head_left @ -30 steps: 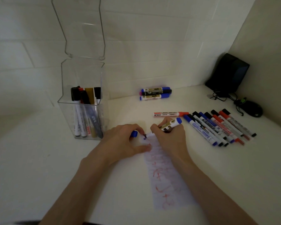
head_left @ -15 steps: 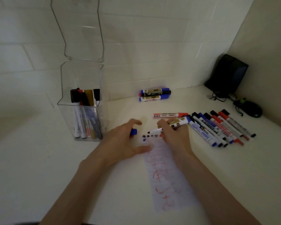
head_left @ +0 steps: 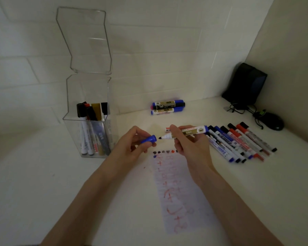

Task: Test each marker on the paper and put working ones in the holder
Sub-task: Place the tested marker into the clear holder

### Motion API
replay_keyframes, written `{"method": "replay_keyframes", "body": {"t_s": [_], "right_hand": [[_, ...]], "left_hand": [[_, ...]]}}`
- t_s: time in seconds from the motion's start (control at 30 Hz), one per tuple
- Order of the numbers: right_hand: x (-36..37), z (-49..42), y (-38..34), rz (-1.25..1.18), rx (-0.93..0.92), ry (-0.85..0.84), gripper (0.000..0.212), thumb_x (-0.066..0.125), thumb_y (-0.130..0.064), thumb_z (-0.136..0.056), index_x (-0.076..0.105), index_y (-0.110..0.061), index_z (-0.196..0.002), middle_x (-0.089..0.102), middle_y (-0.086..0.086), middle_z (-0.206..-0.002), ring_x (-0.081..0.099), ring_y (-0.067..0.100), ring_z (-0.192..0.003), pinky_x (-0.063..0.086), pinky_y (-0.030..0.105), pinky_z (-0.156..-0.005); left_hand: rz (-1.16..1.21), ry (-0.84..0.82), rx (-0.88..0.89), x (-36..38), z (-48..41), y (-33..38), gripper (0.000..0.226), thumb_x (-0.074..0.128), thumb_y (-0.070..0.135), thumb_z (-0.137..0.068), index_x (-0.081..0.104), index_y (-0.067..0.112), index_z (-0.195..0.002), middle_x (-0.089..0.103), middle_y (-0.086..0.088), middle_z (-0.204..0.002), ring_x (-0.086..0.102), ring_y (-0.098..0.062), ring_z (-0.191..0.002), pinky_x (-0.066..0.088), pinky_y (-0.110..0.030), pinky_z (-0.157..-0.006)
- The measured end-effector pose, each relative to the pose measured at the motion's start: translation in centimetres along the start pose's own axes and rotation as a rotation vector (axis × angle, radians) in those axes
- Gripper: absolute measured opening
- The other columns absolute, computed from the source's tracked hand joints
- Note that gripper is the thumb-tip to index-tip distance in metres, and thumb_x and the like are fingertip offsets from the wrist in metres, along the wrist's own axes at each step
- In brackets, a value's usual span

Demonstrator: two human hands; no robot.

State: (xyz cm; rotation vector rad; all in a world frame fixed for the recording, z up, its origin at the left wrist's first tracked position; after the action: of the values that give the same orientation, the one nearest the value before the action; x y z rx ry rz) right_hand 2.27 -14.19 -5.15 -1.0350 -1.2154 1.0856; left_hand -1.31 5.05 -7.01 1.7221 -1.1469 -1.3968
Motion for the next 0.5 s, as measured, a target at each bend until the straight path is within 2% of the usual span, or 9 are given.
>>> {"method": "replay_keyframes", "body": {"t_s": [0.13, 0.23, 0.3, 0.37, 0.43, 0.5], "right_hand": [[0.4, 0.5, 0.3, 0.062, -0.006, -0.088, 0.025, 0.084, -0.029, -0.083, 0.075, -0.011, -0.100, 0.068, 0.002, -0.072, 0.059, 0.011, -0.064, 0.053, 0.023, -0.065], [0.5, 0.9, 0.2, 0.162, -0.016, -0.183, 0.022, 0.083, -0.028, -0.084, 0.076, -0.015, -0.101, 0.074, 0.006, -0.077, 0.065, 0.015, -0.066, 0.050, 0.022, -0.057], [0.4, 0.9, -0.4, 0.141, 0.054, -0.244, 0.027, 0.074, -0.037, -0.091, 0.077, -0.013, -0.103, 0.078, 0.011, -0.087, 0.070, 0.023, -0.070, 0.050, 0.024, -0.055], [-0.1, 0.7, -1.1, 0.064, 0.168, -0.279, 0.039, 0.058, -0.042, -0.101, 0.077, -0.008, -0.106, 0.079, 0.018, -0.092, 0.072, 0.029, -0.071, 0.050, 0.028, -0.056], [-0.7, 0.5, -1.3, 0.127, 0.161, -0.286, 0.038, 0.054, -0.035, -0.104, 0.078, -0.006, -0.102, 0.078, 0.018, -0.086, 0.066, 0.029, -0.062, 0.047, 0.029, -0.053], [-1.3, 0.3, -0.8, 0.277, 0.104, -0.251, 0.036, 0.057, -0.031, -0.103, 0.078, -0.004, -0.092, 0.067, 0.011, -0.064, 0.050, 0.022, -0.052, 0.037, 0.026, -0.048]], "left_hand": [[0.017, 0.003, 0.052, 0.2, 0.1, 0.1, 0.008, 0.064, 0.019, -0.096, 0.060, 0.022, -0.102, 0.073, 0.006, -0.098, 0.068, -0.014, -0.081, 0.053, -0.023, -0.070], [0.011, 0.003, 0.089, 0.2, 0.0, 0.1, 0.008, 0.063, 0.018, -0.096, 0.062, 0.021, -0.104, 0.071, 0.007, -0.095, 0.068, -0.016, -0.083, 0.054, -0.027, -0.069], [0.022, 0.028, 0.110, 0.1, 0.0, 0.0, 0.008, 0.060, 0.017, -0.098, 0.063, 0.020, -0.105, 0.070, 0.008, -0.089, 0.065, -0.013, -0.075, 0.051, -0.027, -0.066], [0.038, 0.049, 0.112, -0.2, -0.1, -0.2, 0.009, 0.057, 0.017, -0.099, 0.064, 0.020, -0.105, 0.070, 0.007, -0.083, 0.060, -0.012, -0.068, 0.047, -0.024, -0.063], [0.061, 0.053, 0.109, -0.2, -0.1, -0.3, 0.010, 0.057, 0.015, -0.099, 0.065, 0.020, -0.104, 0.070, 0.003, -0.079, 0.058, -0.011, -0.064, 0.045, -0.022, -0.061], [0.078, 0.062, 0.117, 0.1, -0.1, -0.2, 0.009, 0.058, 0.012, -0.099, 0.066, 0.017, -0.101, 0.068, 0.003, -0.075, 0.058, -0.012, -0.062, 0.045, -0.025, -0.061]]}}
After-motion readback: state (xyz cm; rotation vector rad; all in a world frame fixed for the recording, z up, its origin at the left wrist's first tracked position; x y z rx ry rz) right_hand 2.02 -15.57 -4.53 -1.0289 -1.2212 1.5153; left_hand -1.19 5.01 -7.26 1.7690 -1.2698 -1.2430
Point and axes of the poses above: each hand's wrist, its own z-axis away from the middle knuckle, its own x-axis out of the palm, y = z × x, the point moved 1 cm from there along -z, towards the middle knuckle
